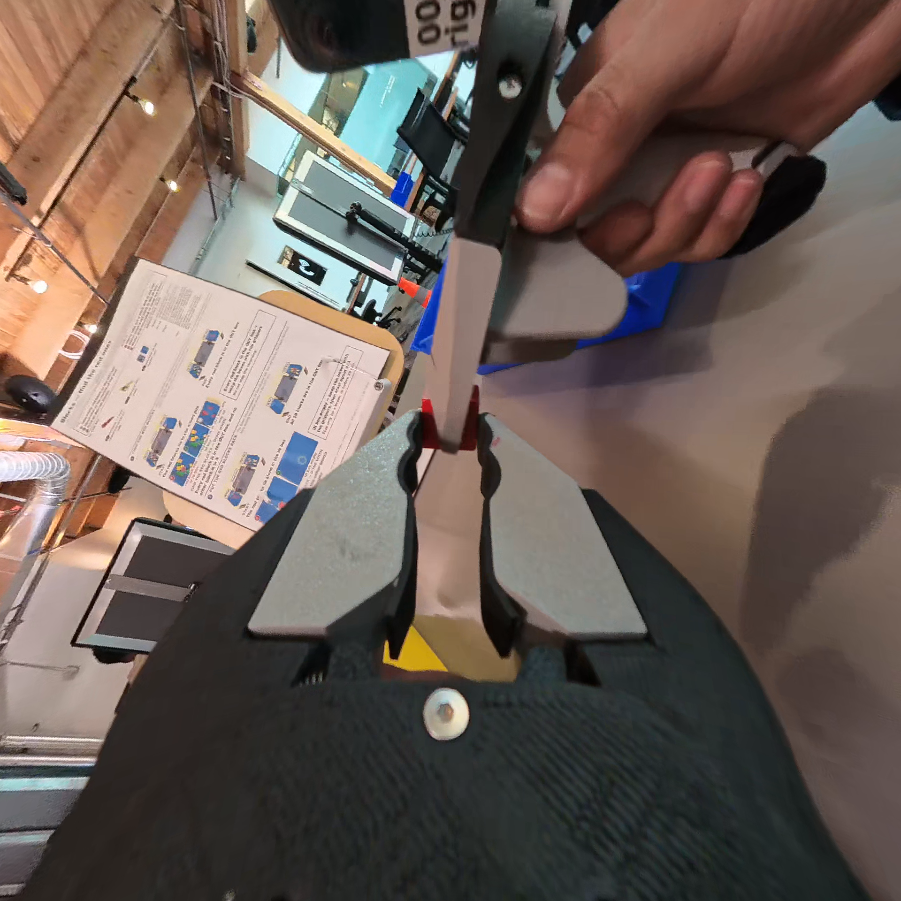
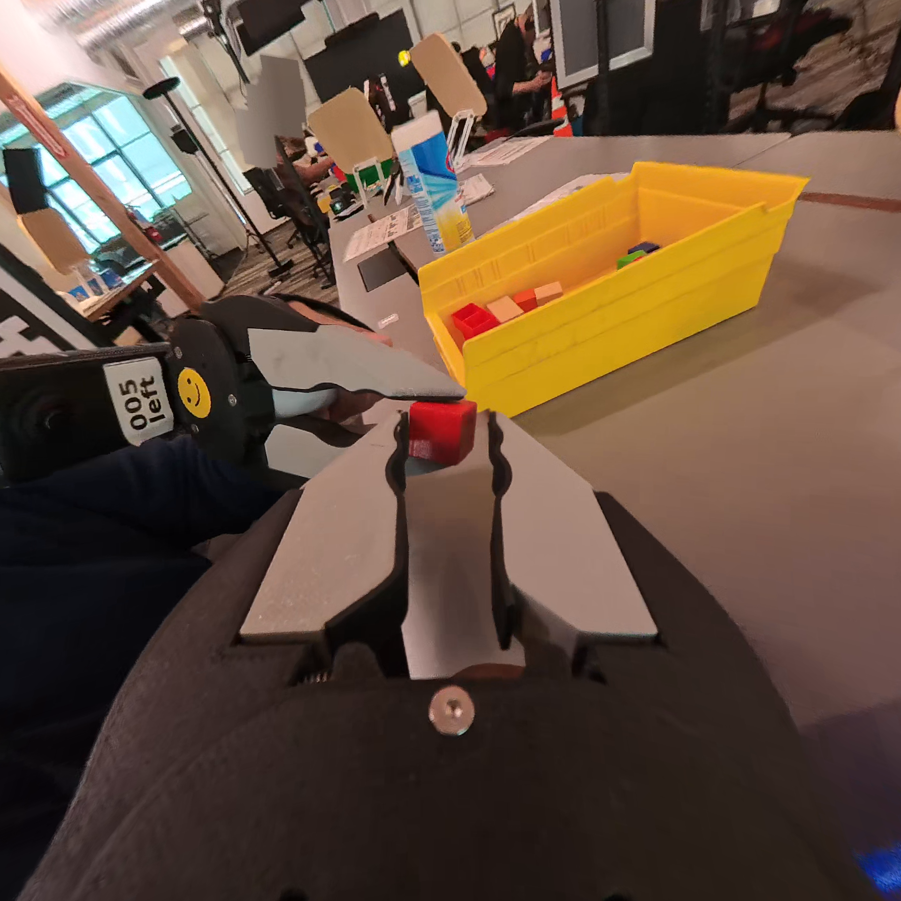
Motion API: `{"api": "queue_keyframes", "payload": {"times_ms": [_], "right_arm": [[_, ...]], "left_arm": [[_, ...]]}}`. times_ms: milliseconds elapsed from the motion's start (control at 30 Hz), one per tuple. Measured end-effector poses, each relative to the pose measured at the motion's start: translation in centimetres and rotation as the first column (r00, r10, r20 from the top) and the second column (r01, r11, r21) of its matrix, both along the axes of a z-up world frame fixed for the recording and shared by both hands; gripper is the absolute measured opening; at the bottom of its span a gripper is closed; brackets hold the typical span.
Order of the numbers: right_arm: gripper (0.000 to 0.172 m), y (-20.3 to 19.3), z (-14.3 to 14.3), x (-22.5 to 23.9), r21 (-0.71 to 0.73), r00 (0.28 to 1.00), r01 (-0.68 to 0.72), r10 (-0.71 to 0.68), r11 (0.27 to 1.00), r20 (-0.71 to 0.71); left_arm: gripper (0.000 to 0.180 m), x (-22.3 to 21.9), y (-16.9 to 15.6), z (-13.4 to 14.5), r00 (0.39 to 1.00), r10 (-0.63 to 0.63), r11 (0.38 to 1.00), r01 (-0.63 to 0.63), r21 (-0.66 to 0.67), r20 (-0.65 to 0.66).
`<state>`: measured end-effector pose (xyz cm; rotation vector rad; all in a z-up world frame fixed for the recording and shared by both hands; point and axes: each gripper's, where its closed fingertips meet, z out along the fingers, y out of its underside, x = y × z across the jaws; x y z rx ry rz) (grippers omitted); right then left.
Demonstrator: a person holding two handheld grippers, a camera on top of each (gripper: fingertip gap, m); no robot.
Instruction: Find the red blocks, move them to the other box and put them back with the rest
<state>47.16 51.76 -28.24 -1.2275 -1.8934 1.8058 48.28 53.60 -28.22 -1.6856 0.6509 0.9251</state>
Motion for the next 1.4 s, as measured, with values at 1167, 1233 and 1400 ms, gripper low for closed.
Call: {"api": "queue_keyframes", "payload": {"times_ms": [1167, 1233, 1400], "right_arm": [[0.049, 22.5, 8.7, 6.6, 0.266, 0.560, 0.828, -0.702, 0.494, -0.439], [0.049, 21.5, 9.4, 7.2, 0.272, 0.562, 0.826, -0.686, 0.493, -0.463], [0.050, 20.3, 9.1, 7.2, 0.309, 0.602, 0.797, -0.654, 0.518, -0.458]], "left_arm": [[0.023, -13.8, -7.6, 1.3, 0.843, 0.361, 0.914, -0.404, 0.027, 0.400], [0.025, -16.1, -9.2, 0.8, 0.785, 0.389, 0.896, -0.444, 0.000, 0.482], [0.034, -23.7, -10.4, -1.8, 0.632, 0.505, 0.849, -0.486, -0.207, 0.588]]}}
